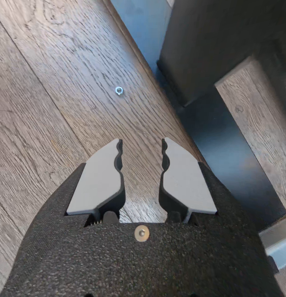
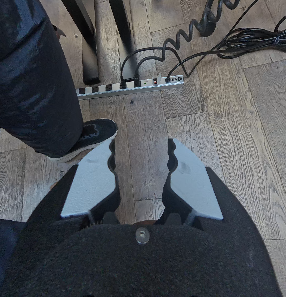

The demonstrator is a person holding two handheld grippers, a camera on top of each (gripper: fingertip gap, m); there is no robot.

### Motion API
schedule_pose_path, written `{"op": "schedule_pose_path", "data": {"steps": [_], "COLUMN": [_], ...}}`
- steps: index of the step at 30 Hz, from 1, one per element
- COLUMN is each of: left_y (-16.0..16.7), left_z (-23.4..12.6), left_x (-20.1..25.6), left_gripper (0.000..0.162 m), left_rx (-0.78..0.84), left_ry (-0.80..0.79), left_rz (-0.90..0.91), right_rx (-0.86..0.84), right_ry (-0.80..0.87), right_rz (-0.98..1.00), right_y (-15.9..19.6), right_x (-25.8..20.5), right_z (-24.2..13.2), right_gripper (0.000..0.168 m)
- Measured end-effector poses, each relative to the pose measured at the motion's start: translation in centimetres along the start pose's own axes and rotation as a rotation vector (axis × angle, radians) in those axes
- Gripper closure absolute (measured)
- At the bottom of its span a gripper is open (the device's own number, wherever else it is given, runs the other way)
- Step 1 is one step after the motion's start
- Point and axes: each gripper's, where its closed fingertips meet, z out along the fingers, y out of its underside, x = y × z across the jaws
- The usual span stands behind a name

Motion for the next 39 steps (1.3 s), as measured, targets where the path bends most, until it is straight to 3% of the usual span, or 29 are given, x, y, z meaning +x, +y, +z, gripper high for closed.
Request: {"op": "schedule_pose_path", "data": {"steps": [6, 17, 22, 30, 33, 36, 39], "left_y": [-1.4, -3.1, -3.3, -3.6, -3.5, -3.2, -3.1], "left_z": [4.1, 9.2, 10.0, 11.1, 11.1, 11.1, 11.1], "left_x": [-3.0, -3.6, -4.8, -4.8, -4.7, -4.2, -4.0], "left_gripper": [0.116, 0.116, 0.118, 0.121, 0.128, 0.145, 0.148], "left_rx": [0.021, -0.040, -0.060, -0.091, -0.095, -0.097, -0.121], "left_ry": [-0.036, -0.102, -0.165, -0.135, -0.115, -0.082, -0.094], "left_rz": [-0.021, 0.060, 0.071, 0.088, 0.050, 0.022, 0.049], "right_rx": [-0.032, -0.033, -0.050, -0.058, -0.055, -0.050, -0.047], "right_ry": [0.036, 0.078, 0.077, 0.067, 0.065, 0.064, 0.059], "right_rz": [0.039, 0.084, 0.094, 0.094, 0.088, 0.090, 0.091], "right_y": [1.7, 0.8, 1.4, 1.5, 1.2, 1.0, 1.0], "right_x": [3.4, 5.7, 5.7, 5.6, 5.5, 5.6, 5.6], "right_z": [1.8, 2.3, 2.5, 3.0, 3.0, 3.1, 3.3], "right_gripper": [0.106, 0.108, 0.108, 0.108, 0.108, 0.109, 0.109]}}
